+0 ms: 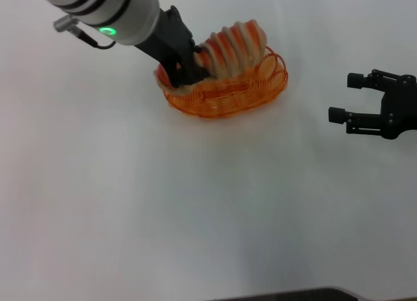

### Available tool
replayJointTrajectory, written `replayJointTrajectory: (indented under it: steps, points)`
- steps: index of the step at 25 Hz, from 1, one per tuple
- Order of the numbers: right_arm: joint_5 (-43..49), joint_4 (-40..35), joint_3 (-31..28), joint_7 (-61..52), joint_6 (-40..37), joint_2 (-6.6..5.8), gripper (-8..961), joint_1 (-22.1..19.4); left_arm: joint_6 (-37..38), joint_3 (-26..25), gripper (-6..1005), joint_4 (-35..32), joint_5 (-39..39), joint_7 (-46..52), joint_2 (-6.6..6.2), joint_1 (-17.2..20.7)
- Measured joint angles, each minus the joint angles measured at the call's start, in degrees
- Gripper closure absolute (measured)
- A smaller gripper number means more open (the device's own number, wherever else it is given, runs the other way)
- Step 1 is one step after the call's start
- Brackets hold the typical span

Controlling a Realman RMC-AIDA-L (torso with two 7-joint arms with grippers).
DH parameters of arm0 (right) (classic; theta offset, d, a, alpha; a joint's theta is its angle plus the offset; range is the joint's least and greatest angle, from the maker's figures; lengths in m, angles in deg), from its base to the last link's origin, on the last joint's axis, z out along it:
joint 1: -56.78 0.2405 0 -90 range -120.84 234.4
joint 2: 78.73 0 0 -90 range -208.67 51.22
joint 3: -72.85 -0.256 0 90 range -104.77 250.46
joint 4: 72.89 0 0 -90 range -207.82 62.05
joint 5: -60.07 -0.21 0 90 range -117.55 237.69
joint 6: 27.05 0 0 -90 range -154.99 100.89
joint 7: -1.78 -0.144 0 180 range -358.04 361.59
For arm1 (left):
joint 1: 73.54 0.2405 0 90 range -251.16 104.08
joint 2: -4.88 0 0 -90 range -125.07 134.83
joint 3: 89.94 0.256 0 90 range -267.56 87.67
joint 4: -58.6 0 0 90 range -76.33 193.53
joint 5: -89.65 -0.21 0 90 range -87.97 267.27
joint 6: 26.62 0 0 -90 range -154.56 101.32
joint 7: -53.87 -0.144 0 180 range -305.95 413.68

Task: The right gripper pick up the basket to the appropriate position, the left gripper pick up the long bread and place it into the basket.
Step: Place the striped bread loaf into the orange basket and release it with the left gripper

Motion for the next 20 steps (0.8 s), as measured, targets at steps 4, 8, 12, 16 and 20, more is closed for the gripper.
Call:
replayJointTrajectory:
  steps: [4,8,12,16,20]
  points:
    - [0.0,0.0,0.04,-0.07,-1.01,0.07,63,0.02,-3.51,0.35,694,5.21,-0.05,-1.83,-0.04,-1.93]
    - [0.0,0.0,0.05,-0.27,-1.33,0.18,63,0.09,-6.56,2.39,730,7.52,-0.34,-2.31,0.0,-2.32]
    - [-0.01,0.0,0.05,-0.23,-1.37,0.36,63,0.33,-8.03,3.75,766,8.85,-0.05,-2.63,0.04,-2.73]
    - [-0.01,0.0,0.05,-0.22,-1.42,0.44,62,0.55,-10.42,5.59,777,9.1,-0.02,-2.58,0.17,-2.32]
    - [-0.01,0.03,0.05,-0.22,-1.39,0.46,62,0.65,-12.69,6.66,781,10.13,0.43,-2.17,0.26,-2.11]
